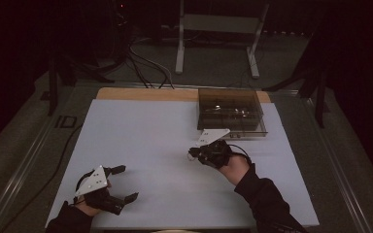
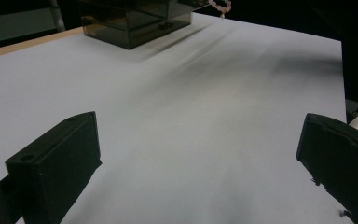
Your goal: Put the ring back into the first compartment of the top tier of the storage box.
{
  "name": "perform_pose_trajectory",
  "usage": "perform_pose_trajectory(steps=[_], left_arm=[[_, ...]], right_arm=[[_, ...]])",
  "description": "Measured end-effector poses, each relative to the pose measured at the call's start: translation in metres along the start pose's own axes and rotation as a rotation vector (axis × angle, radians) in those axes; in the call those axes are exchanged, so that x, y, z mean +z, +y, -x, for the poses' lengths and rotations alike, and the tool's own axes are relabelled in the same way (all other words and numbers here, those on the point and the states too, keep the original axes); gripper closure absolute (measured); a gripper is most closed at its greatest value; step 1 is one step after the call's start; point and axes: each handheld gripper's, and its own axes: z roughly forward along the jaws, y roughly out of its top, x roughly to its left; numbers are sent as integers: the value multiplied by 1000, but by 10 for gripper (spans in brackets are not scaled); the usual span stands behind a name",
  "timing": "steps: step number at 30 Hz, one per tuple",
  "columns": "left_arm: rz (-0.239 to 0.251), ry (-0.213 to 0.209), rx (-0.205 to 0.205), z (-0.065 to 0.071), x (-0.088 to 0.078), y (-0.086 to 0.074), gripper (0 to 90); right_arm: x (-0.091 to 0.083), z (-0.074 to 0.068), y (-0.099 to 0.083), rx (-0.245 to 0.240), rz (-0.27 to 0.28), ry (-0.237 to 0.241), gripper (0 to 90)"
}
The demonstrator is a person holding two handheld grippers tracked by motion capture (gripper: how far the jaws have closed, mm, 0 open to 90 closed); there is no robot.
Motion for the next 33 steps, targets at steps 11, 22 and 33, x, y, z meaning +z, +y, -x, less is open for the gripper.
perform_pose_trajectory(steps=[11, 22, 33], left_arm=[[0, 1, 2, 0, 0, 0, 10], [1, 1, 3, -1, 0, 0, 10], [1, 2, -1, -1, 0, 0, 10]], right_arm=[[-15, 12, 7, 9, 20, -38, 873], [-23, 21, 10, 12, 30, -68, 873], [-32, 33, 13, 27, 44, -103, 873]])
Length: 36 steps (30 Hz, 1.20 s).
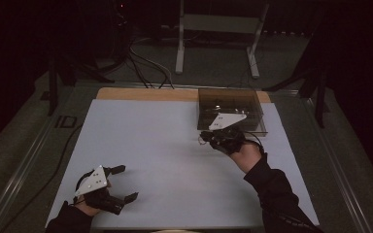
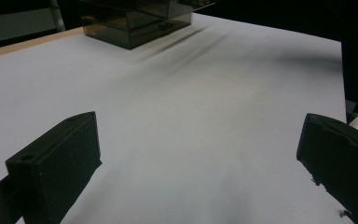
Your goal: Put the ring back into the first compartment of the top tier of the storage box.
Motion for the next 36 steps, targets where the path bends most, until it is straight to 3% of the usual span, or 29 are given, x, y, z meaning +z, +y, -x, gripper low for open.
perform_pose_trajectory(steps=[19, 36], left_arm=[[-1, -1, 0, 0, 0, 0, 10], [-1, -1, -1, 0, 0, 0, 10]], right_arm=[[-9, 27, 1, 43, 2, -63, 873], [0, 54, -4, 107, -14, -98, 873]])
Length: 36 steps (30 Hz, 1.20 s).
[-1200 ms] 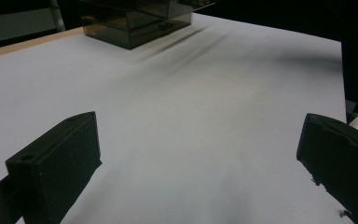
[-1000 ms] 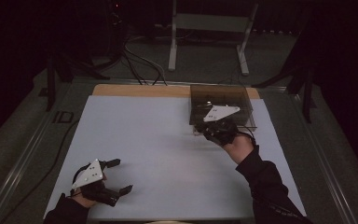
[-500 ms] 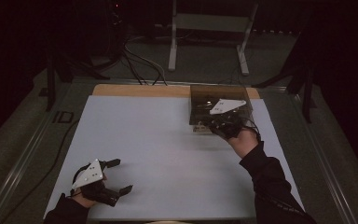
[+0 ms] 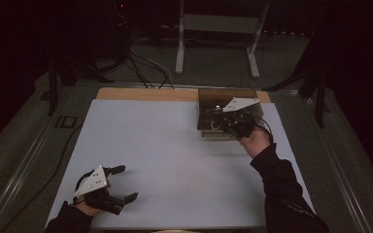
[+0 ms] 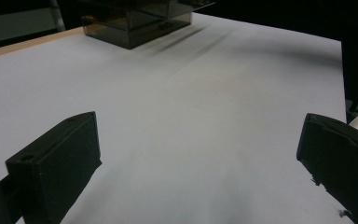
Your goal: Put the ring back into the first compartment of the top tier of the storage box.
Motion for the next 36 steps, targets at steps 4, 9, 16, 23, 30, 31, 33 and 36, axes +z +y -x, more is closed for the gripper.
perform_pose_trajectory(steps=[4, 9, 16, 23, 30, 31, 33, 36], left_arm=[[0, 0, 0, 0, 0, 0, 10], [-2, -1, 0, 0, 1, 0, 10], [-3, -1, 0, 0, 1, 0, 10], [-2, -2, -1, 0, 1, 0, 10], [-3, -2, -2, 0, 1, -1, 10], [-3, -2, -2, 0, 1, -1, 10], [-3, -1, -2, 0, 1, -1, 10], [-3, -1, -1, 0, 1, -1, 10]], right_arm=[[4, 5, -2, 17, -10, -7, 872], [10, 10, -5, 35, -17, -7, 873], [18, 17, -11, 61, -31, -14, 872], [26, 22, -15, 90, -37, -11, 872], [36, 22, -15, 111, -40, 3, 872], [38, 22, -15, 113, -40, 7, 872], [41, 22, -16, 115, -44, 7, 872], [46, 22, -16, 125, -51, 2, 871]])
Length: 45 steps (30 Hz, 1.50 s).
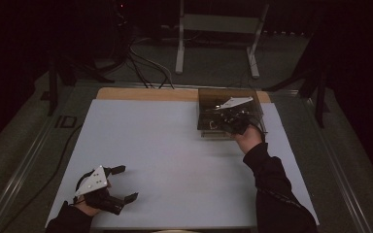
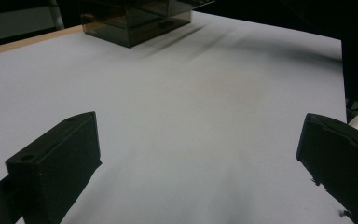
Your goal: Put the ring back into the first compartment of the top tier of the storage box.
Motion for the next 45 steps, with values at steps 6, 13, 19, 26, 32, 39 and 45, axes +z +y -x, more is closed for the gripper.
perform_pose_trajectory(steps=[6, 13, 19, 26, 32, 39, 45], left_arm=[[-1, 0, -3, 0, 0, 0, 10], [-3, 0, -3, 0, 0, 0, 10], [-2, -1, -3, 0, 0, 0, 10], [-3, -1, -3, 0, 0, 0, 10], [-6, -1, -2, 0, 0, 0, 10], [-6, -1, -1, 0, 1, 0, 10], [-4, 0, 1, 0, 1, 0, 10]], right_arm=[[8, 0, -2, 10, -5, 2, 869], [14, 1, -4, 16, -18, -2, 863], [14, 6, -4, 39, -4, -10, 728], [7, 4, -3, 34, 19, 0, 561], [5, 2, -2, 40, 17, 1, 459], [-3, -2, -3, 55, 19, -22, 290], [-11, -3, -3, 82, 34, -41, 141]])
